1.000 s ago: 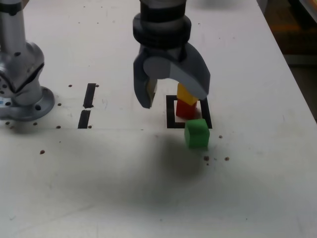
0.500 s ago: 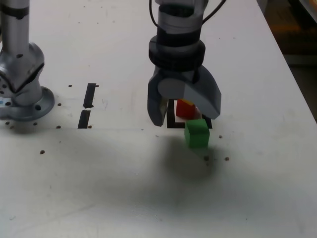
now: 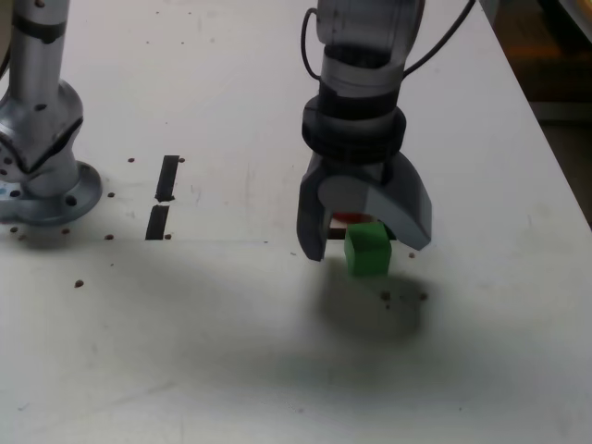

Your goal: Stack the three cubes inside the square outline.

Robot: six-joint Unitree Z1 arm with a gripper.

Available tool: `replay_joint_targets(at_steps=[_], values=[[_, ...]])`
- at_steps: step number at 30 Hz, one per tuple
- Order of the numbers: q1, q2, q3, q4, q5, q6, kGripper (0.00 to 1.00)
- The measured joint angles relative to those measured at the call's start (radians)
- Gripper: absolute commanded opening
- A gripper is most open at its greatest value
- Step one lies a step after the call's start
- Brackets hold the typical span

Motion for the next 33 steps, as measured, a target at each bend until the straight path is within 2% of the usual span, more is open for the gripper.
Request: replay_joint_targets(at_steps=[17,22,27,33], values=[[0.000,0.082,-0.024,-0.034,-0.022,-0.001,0.97],[0.000,0.088,-0.023,-0.034,-0.023,-0.010,0.93],[0.000,0.097,-0.016,-0.034,-0.014,-0.038,0.80],[0.000,0.097,-0.010,-0.036,0.017,-0.082,0.52]])
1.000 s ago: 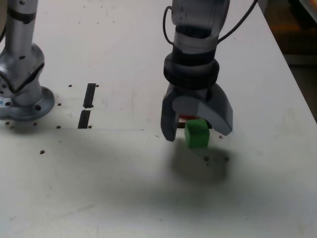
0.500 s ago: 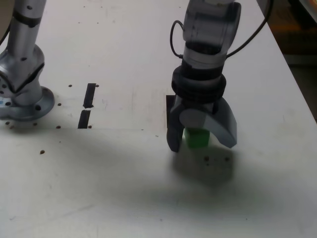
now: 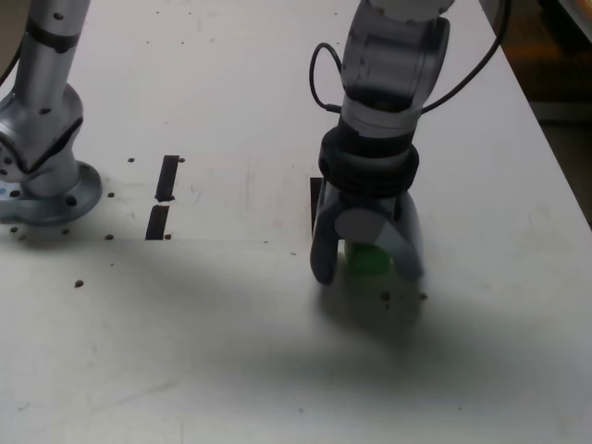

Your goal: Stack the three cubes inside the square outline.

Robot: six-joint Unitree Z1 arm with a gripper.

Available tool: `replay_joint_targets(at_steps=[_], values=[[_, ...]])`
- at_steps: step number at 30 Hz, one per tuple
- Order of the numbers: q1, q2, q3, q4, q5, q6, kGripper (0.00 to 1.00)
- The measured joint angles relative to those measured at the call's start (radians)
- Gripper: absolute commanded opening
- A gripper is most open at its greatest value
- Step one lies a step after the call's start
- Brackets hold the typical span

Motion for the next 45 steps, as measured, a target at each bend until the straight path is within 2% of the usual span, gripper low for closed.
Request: replay_joint_targets(at_steps=[5,12,20,23,29,35,41,45], values=[[0.000,0.000,0.001,-0.033,0.024,-0.025,0.33],[-0.001,-0.001,0.017,-0.080,0.025,-0.030,0.29],[-0.037,-0.021,0.033,-0.060,0.027,-0.052,0.26],[-0.062,-0.053,0.019,-0.023,0.037,-0.055,0.26],[-0.131,-0.126,-0.083,0.142,0.083,-0.064,0.26],[-0.144,-0.206,-0.183,0.300,0.135,-0.052,0.26],[-0.093,-0.250,-0.211,0.342,0.152,0.025,0.28],[-0.012,-0.283,-0.216,0.355,0.142,0.122,0.31]])
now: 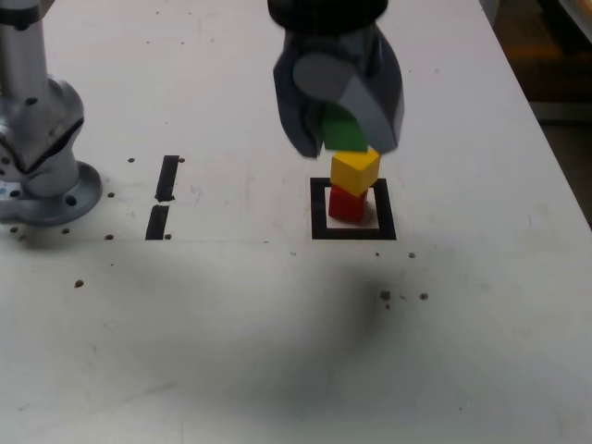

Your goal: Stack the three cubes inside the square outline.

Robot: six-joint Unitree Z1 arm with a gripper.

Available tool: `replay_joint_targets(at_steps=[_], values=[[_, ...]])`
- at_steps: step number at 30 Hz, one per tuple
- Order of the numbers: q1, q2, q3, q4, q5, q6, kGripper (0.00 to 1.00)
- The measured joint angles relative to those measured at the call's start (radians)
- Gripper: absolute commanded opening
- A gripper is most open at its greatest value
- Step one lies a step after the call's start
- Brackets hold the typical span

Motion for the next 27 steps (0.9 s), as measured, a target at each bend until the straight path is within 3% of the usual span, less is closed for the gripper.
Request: replay_joint_targets(at_steps=[9,15,27], values=[[0.133,0.014,0.013,-0.001,-0.040,0.207,0.31],[0.171,0.056,0.012,-0.040,-0.045,0.316,0.34],[0.196,0.085,0.049,-0.088,-0.043,0.350,0.36]])
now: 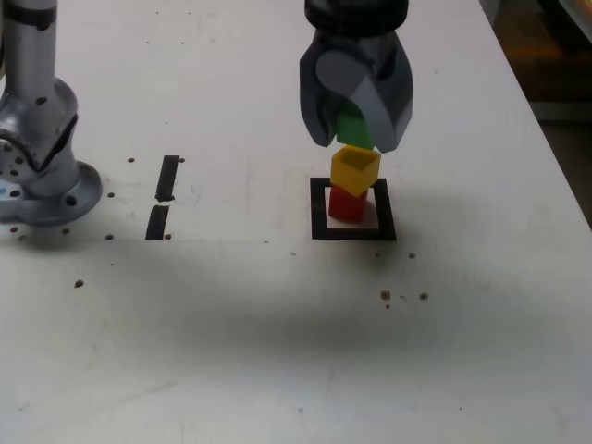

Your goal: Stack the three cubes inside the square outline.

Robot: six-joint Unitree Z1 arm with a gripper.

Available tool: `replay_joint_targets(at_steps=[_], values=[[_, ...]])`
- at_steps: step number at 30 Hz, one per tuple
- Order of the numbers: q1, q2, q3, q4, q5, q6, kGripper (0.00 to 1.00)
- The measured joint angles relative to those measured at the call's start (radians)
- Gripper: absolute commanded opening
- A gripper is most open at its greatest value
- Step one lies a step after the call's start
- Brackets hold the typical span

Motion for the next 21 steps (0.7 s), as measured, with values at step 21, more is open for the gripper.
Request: replay_joint_targets(at_steps=[21], values=[[0.014,0.008,0.082,-0.085,-0.007,0.000,0.58]])
